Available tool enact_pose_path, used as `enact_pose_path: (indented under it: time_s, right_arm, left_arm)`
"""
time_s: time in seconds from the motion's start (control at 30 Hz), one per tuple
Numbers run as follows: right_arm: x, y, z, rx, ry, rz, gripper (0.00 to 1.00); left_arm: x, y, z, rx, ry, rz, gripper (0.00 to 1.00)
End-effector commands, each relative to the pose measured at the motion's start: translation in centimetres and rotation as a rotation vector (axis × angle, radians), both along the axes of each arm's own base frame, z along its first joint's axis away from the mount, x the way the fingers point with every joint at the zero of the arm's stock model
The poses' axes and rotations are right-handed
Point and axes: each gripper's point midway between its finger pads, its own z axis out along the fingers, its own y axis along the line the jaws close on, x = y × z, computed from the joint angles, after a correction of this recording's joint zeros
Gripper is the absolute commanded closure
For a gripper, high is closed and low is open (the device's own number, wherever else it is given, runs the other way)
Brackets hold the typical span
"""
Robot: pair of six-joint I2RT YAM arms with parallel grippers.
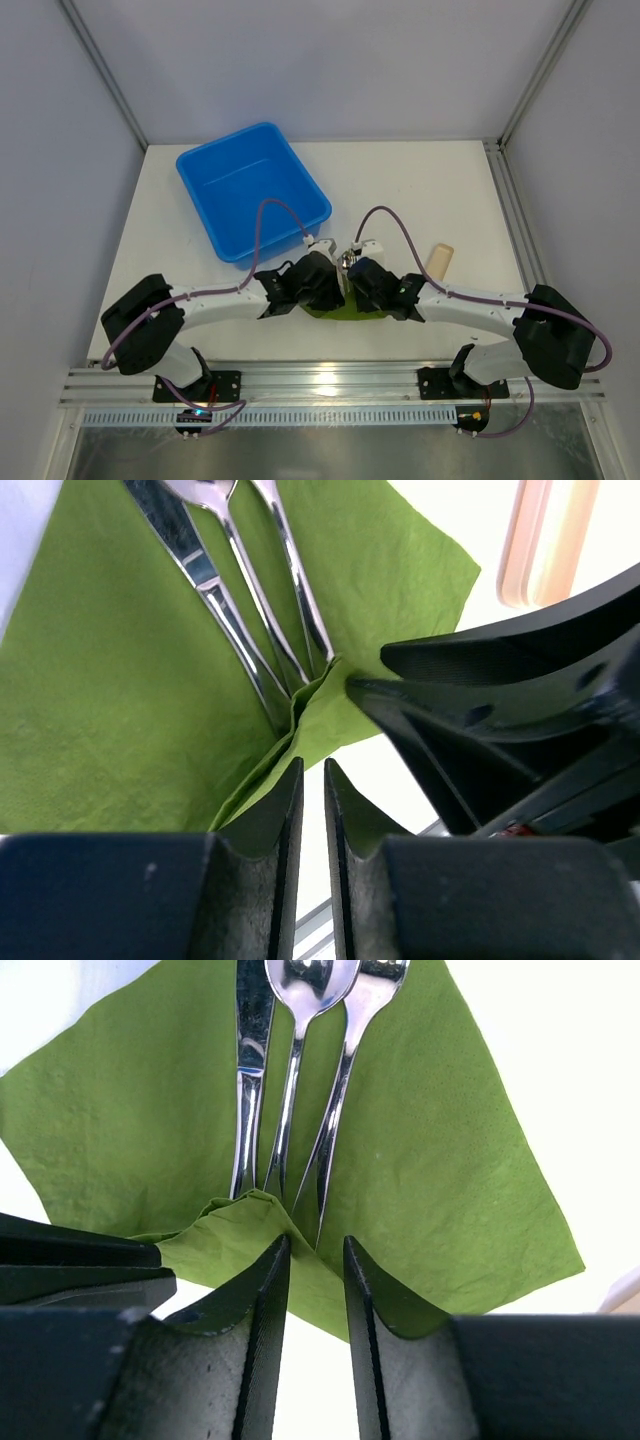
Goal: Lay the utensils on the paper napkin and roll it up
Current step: Roll the napkin at the center of the board.
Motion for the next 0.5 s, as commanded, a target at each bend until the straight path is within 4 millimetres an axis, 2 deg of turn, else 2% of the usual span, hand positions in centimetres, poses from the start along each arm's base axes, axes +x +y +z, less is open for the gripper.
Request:
enact_pose_path:
  time_s: [0.0, 0.13, 0.3, 0.47]
  right_arm:
    - [0.71, 1.02, 0.99, 0.046, -0.044, 0.04, 0.67]
    - [0.82, 1.0, 0.94, 0.036, -0.048, 0.062, 0.67]
    - [0.61, 1.42, 0.85, 0.064, -0.033, 0.098, 0.68]
    - [0.2, 1.33, 0.52, 0.075, -0.013, 0.097, 0.74]
  left_arm:
    - [1.42, -0.65, 1.32, -0.004, -0.049, 0.012, 0.85]
    - [1.55, -0.74, 1.23, 0.0, -0.052, 0.012, 0.8]
    - [1.7, -0.44, 0.89, 0.022, -0.056, 0.019, 0.79]
    - [1.89, 0.08, 0.8, 0.041, -0.068, 0.028, 0.75]
